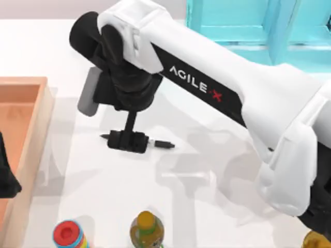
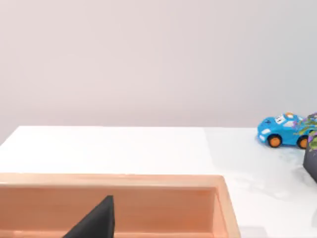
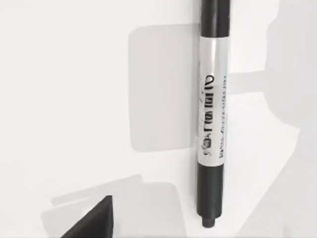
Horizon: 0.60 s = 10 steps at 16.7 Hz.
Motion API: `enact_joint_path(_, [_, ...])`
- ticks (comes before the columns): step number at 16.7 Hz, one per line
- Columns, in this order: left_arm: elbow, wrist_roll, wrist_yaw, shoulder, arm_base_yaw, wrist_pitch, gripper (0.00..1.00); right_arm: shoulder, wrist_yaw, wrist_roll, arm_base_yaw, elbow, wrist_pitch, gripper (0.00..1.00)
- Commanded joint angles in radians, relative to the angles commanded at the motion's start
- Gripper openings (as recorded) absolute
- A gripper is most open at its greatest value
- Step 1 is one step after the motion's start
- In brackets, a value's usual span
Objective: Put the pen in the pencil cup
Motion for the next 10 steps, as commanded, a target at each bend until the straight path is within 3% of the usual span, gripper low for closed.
enact_joint_path(10, [0.000,0.000,0.000,0.000,0.000,0.000,1.00,0.037,0.001,-0.015,0.000,-0.004,0.022,1.00])
